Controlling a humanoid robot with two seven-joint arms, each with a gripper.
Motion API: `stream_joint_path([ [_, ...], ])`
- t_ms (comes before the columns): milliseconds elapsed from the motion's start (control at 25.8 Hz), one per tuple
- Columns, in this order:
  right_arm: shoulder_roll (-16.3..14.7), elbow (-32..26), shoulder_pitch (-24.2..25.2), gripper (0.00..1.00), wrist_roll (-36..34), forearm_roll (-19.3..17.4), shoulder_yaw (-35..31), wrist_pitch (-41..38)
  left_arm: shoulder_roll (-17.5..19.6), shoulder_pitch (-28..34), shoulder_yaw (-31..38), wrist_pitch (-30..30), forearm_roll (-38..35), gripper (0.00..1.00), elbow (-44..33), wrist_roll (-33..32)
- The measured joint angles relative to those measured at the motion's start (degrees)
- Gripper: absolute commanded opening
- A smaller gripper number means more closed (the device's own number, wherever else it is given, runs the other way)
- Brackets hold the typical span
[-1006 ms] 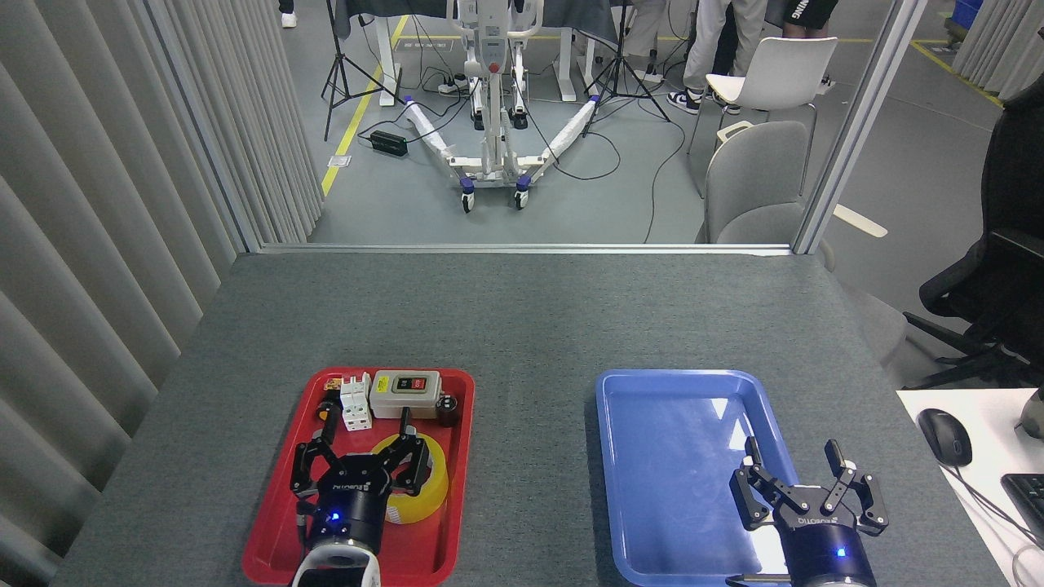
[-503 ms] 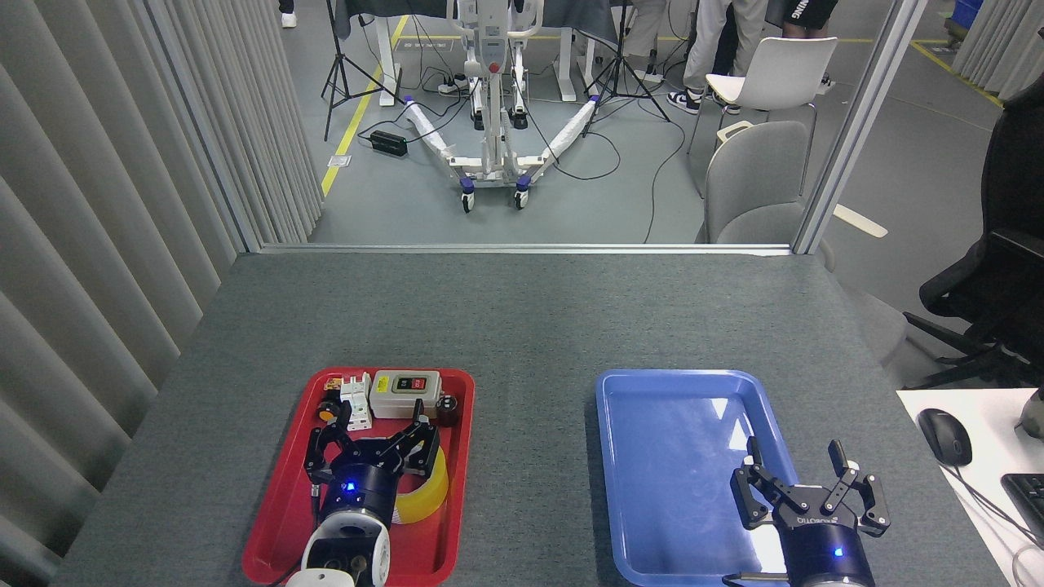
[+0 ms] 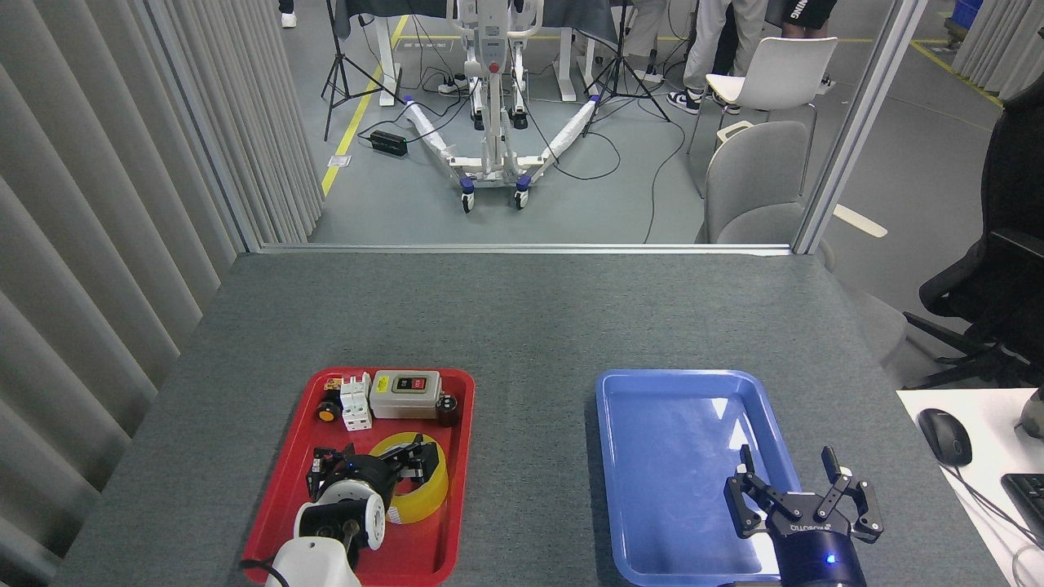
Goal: Place and move tape with both arms
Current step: 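Lower the left gripper onto the yellow tape roll in the red tray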
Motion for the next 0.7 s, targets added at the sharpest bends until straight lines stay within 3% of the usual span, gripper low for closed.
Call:
stream_joint_path([
  [465, 0.26, -0.07, -0.61, 1.0, 2.65, 0.66, 2.65, 3.2, 1.05, -4.58, -0.12, 6.03, 4.05, 1.0, 1.52, -15.6],
  [697, 0.73, -0.03, -0.49, 1.0, 2.47, 2.05, 2.66, 1.65, 2.0, -4.77, -0.07, 6.54, 4.46, 1.0, 1.66, -18.7],
])
